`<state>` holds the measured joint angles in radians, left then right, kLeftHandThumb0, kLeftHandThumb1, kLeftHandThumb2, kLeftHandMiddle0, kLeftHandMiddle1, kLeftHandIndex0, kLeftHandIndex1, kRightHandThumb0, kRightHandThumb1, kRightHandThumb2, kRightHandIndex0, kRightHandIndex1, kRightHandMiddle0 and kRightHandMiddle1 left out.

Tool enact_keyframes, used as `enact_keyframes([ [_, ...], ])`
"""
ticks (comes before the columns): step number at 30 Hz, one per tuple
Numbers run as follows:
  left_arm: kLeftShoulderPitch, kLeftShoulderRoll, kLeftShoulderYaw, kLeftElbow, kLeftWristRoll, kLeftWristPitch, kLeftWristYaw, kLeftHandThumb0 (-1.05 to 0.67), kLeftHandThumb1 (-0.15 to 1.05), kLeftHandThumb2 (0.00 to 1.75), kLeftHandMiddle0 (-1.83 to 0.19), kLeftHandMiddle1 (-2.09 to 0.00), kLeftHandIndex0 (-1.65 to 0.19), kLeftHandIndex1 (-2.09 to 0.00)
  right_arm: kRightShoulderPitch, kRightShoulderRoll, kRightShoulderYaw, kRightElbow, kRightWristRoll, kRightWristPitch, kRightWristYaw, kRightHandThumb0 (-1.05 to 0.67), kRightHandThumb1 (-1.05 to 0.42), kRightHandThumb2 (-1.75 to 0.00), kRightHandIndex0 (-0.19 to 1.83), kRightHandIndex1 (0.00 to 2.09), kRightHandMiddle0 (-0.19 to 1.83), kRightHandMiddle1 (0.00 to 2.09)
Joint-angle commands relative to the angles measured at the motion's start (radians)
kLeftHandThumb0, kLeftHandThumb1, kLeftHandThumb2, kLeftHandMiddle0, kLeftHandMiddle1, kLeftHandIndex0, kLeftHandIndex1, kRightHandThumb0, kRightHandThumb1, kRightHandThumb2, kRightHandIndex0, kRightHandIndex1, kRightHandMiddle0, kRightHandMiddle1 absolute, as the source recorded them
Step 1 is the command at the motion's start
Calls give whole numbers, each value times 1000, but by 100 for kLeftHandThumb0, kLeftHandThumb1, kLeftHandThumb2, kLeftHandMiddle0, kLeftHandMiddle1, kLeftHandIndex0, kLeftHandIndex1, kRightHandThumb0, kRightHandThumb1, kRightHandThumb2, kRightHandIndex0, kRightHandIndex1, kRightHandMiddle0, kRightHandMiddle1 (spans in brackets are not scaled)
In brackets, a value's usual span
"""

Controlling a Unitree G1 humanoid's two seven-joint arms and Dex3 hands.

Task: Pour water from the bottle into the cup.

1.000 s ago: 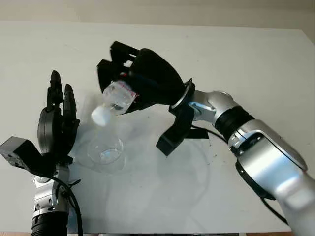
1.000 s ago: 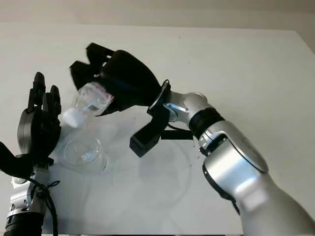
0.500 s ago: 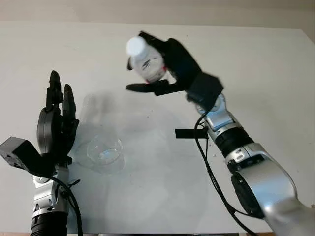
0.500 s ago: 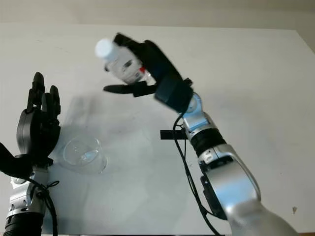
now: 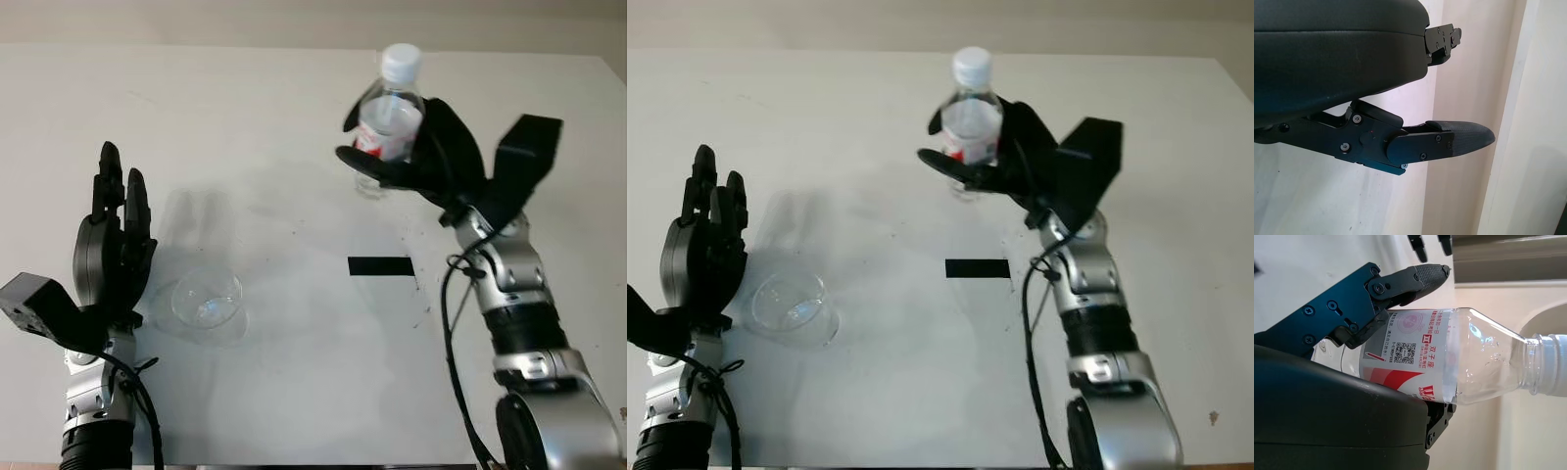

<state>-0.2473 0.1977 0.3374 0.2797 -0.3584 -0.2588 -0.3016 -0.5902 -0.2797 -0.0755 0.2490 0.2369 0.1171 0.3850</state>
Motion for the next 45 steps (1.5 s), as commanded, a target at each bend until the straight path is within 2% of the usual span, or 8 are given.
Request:
enact_keyframes([
  [1,30,-13,0,18,-13,-2,-10,-74,105,50,17,-5,17,-5,46,-19,-18,-83,10,38,-4,-38,-105,-40,106,209,73,209],
  [6,26,-14,-1,17,-15,10,-6,-75,105,50,18,-5,18,-4,139,-11,-45,-175,54,91,12,-40,-105,-38,102,209,69,209],
  [13,35,-6,-1,7,-15,14,-12,-75,105,53,19,-5,19,-4,214,-7,-33,-298,60,230,-27,-43,-105,-37,105,209,72,209],
  [22,41,-4,-4,-15,-7,25,2,-75,105,54,17,-6,18,-5,247,-3,-4,-342,51,296,-35,-46,-105,-36,106,209,70,209],
  [45,38,10,11,-8,-21,32,-10,-75,105,52,14,-6,16,-6,225,53,27,-209,-7,210,-42,-48,-105,-38,106,209,67,209],
])
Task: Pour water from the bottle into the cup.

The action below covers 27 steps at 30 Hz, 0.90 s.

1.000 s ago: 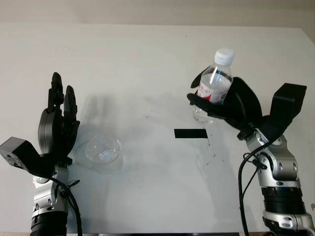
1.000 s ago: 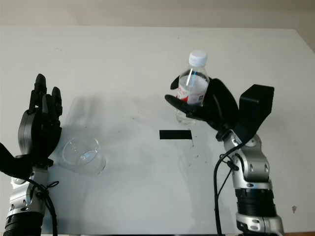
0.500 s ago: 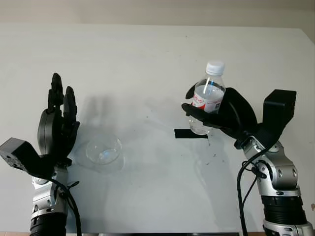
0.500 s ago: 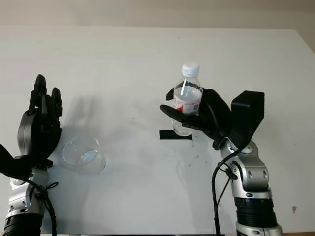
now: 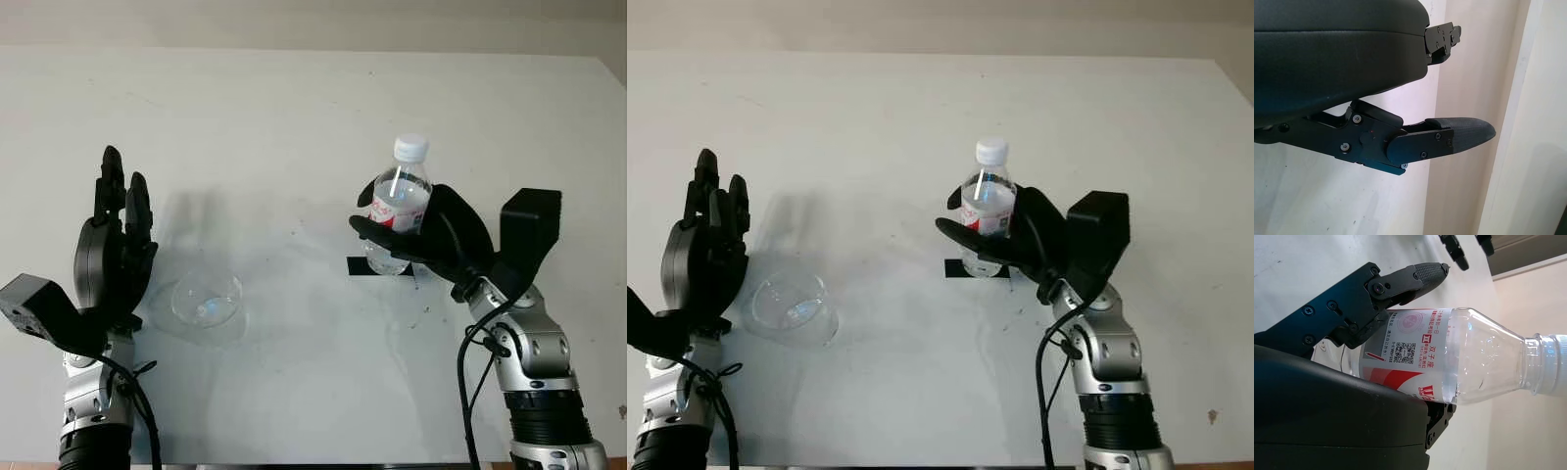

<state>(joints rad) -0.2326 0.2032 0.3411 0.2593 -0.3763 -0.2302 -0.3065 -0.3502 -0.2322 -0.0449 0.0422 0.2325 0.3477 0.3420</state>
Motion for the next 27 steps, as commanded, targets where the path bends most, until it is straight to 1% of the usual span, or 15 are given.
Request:
enact_keyframes([
  [1,22,5,9,13,-4,2,-6,-75,105,51,14,-6,16,-6,-15,8,-4,4,-2,-27,1,-48,-105,-38,106,209,67,209],
  [14,18,17,20,18,-4,-3,-20,-74,105,51,15,-5,16,-5,-3,24,-2,64,-28,-133,4,-49,-105,-38,103,209,62,209],
  [24,20,16,26,16,-8,-6,-31,-74,105,52,16,-6,16,-5,27,16,3,49,-31,-164,29,-48,-105,-35,96,209,61,209],
  [27,17,19,27,23,-3,-6,-30,-74,105,52,15,-6,16,-6,33,9,4,40,-22,-162,55,-51,-105,-30,88,209,55,209],
])
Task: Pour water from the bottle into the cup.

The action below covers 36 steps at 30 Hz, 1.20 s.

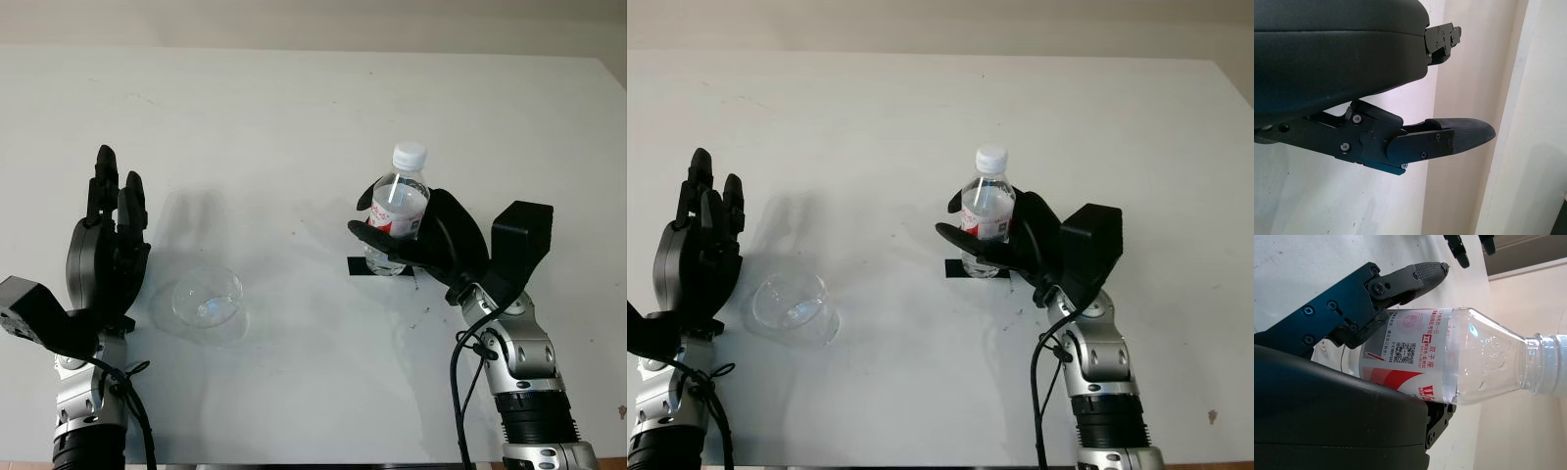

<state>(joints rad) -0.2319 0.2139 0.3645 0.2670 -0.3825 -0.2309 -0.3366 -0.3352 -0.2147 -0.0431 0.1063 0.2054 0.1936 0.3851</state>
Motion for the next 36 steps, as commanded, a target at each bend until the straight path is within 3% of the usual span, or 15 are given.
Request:
enact_keyframes([
  [1,14,9,4,18,4,-5,1,-74,105,52,15,-6,16,-5,18,-9,1,-26,14,-2,22,-51,-105,-29,87,209,52,209],
  [16,7,7,1,29,-3,-11,-2,-73,105,52,15,-6,16,-6,46,-22,-31,-46,63,22,72,-59,-105,-15,57,209,23,209],
  [21,6,9,-1,36,2,-18,-2,-73,105,53,15,-5,16,-5,50,-23,-38,-41,71,43,71,-60,-105,-10,41,209,3,209],
  [26,3,7,-2,44,4,-25,2,-74,105,52,15,-6,16,-6,46,-26,-45,-24,91,39,99,-60,-102,-5,15,207,2,184],
  [28,1,5,-2,50,2,-30,0,-74,105,52,15,-5,16,-6,41,-36,-46,3,104,12,147,-61,-100,-5,0,195,-1,168],
  [36,-15,5,0,77,1,-45,-5,-74,105,52,15,-6,15,-6,35,-57,-43,52,115,-42,254,-61,-96,-5,-8,158,4,136],
])
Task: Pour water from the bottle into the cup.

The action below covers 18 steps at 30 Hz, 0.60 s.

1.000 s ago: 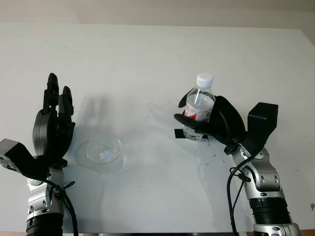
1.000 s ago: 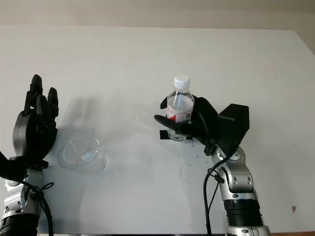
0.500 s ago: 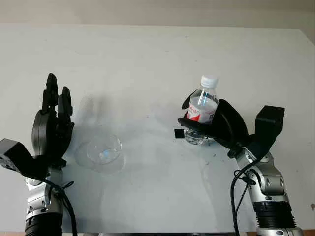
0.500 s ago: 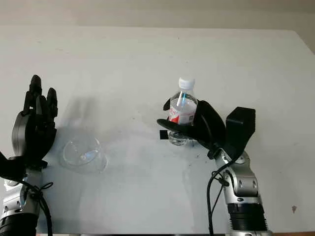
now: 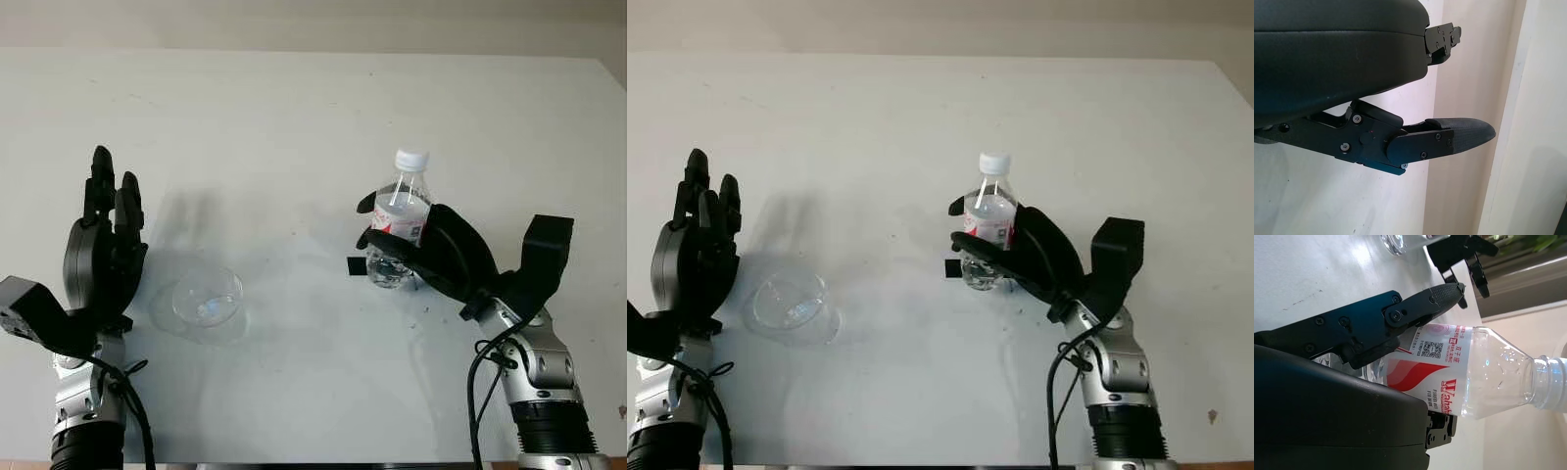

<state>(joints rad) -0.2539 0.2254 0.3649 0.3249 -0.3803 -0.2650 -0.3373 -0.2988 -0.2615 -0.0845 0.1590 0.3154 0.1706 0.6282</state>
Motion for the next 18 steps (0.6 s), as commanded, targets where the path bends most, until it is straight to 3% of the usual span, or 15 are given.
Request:
enact_keyframes([
  [1,6,-7,-1,21,-1,-13,-4,-74,105,52,15,-6,15,-6,1,-13,2,1,1,-35,22,-60,-95,-5,-7,154,5,134],
  [8,-4,-9,-2,30,-5,-18,-9,-74,105,53,15,-5,16,-5,-12,-32,16,55,-14,-135,108,-67,-96,-5,-1,110,9,111],
  [12,-4,-9,-3,27,0,-15,-3,-74,105,53,15,-5,16,-5,-20,-47,32,81,-71,-261,121,-73,-94,-5,14,31,14,43],
  [13,-5,-8,-2,30,-2,-16,-5,-74,105,53,15,-5,16,-5,-22,-47,33,89,-78,-285,119,-73,-93,-5,14,21,14,32],
  [18,-12,-2,0,41,-5,-15,-13,-75,105,53,16,-5,17,-5,-28,-43,30,128,-92,-353,99,-77,-91,-5,5,5,8,13],
])
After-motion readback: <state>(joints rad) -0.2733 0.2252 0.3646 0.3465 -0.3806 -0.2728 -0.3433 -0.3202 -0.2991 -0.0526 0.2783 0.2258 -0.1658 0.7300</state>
